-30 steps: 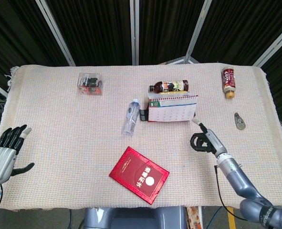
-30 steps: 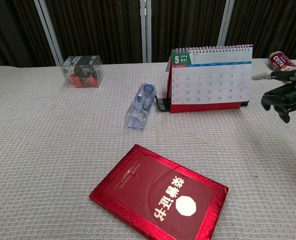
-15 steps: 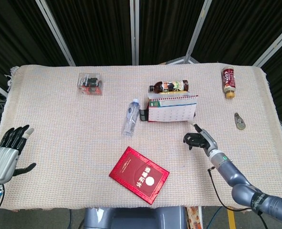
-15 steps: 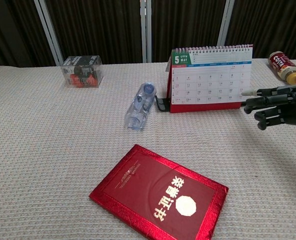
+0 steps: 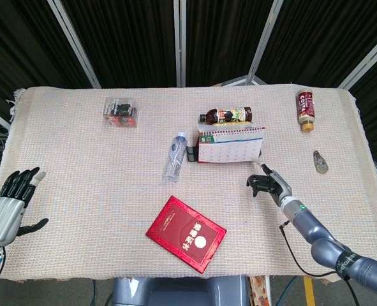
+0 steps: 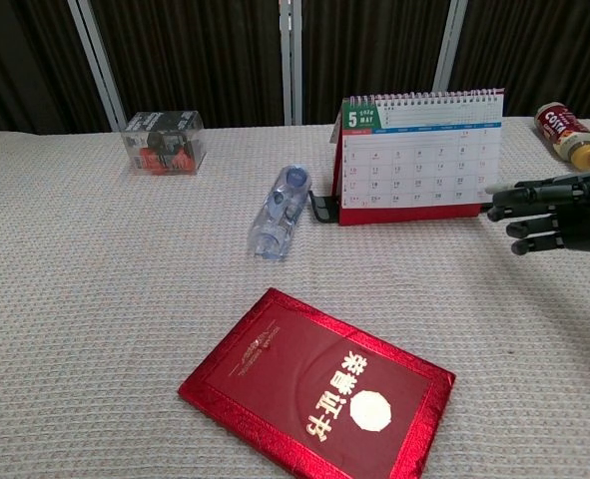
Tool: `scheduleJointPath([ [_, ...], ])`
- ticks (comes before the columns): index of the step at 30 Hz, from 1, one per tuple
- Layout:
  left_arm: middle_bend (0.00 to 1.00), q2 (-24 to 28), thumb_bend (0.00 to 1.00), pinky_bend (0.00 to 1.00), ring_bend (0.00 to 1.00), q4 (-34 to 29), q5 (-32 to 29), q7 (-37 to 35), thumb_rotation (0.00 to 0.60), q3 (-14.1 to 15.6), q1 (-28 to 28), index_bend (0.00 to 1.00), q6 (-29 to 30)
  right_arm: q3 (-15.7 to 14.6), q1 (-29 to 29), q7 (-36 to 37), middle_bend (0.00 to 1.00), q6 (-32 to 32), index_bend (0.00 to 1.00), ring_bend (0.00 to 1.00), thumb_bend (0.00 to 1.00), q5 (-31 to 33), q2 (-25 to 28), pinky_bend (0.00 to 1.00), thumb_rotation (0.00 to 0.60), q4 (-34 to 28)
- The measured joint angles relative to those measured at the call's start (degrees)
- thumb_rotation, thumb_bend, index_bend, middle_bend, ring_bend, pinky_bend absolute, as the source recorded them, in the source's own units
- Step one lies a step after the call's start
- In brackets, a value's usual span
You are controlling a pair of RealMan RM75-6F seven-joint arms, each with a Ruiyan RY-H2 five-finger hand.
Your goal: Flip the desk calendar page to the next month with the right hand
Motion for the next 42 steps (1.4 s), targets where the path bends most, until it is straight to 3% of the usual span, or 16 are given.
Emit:
scheduleJointPath([
  [25, 0.00, 0.91, 0.02, 0.00, 0.00, -0.05, 0.52, -2.75, 0.600, -0.18, -0.47, 0.00, -0.07, 3.13, 5.11, -2.46, 0.61, -4.30, 0.00, 0.73, 0.47, 2.54, -8.21, 0.65, 0.600, 9.14],
  [42, 0.00, 1.57, 0.02, 0.00, 0.00, 0.23, 0.53, -4.83, 0.600, -0.14, -0.56, 0.00, -0.07, 6.28, 8.13, -6.43, 0.61, -2.64, 0.02, 0.73, 0.49, 2.93, -6.64, 0.65, 0.600, 1.48],
])
